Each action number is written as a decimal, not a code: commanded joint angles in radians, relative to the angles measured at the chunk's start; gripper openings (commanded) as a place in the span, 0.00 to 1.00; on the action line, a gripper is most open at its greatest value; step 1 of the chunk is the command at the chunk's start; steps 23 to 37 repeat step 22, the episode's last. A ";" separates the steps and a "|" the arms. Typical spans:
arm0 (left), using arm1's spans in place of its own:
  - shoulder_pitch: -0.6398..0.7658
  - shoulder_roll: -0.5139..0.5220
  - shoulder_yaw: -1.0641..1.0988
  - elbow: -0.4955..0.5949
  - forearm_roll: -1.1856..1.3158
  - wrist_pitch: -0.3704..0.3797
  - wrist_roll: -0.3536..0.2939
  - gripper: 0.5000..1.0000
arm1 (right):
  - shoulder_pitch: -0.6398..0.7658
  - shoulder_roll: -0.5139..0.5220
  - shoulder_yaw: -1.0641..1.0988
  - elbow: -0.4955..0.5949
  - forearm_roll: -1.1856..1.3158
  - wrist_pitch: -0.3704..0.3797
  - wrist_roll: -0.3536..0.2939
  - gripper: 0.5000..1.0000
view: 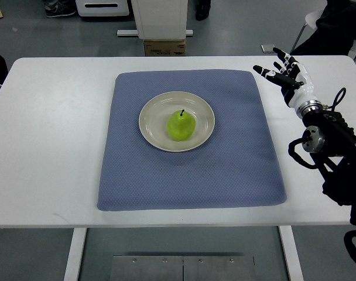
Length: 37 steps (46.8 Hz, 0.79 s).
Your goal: Place pear on plate with right hand
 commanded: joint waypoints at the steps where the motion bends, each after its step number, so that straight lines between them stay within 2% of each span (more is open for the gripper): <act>1: 0.000 0.000 0.000 0.000 0.000 0.000 0.000 1.00 | -0.014 0.011 0.048 0.019 -0.003 -0.001 -0.010 1.00; 6: 0.000 0.000 0.000 0.000 0.000 0.000 0.000 1.00 | -0.030 0.044 0.134 0.033 -0.003 -0.001 0.009 1.00; 14: 0.000 0.000 0.000 0.000 0.000 0.000 0.000 1.00 | -0.069 0.091 0.224 0.036 -0.003 0.001 0.084 1.00; 37: 0.000 0.000 0.000 0.000 0.000 0.000 -0.001 1.00 | -0.090 0.091 0.226 0.036 -0.002 0.001 0.085 1.00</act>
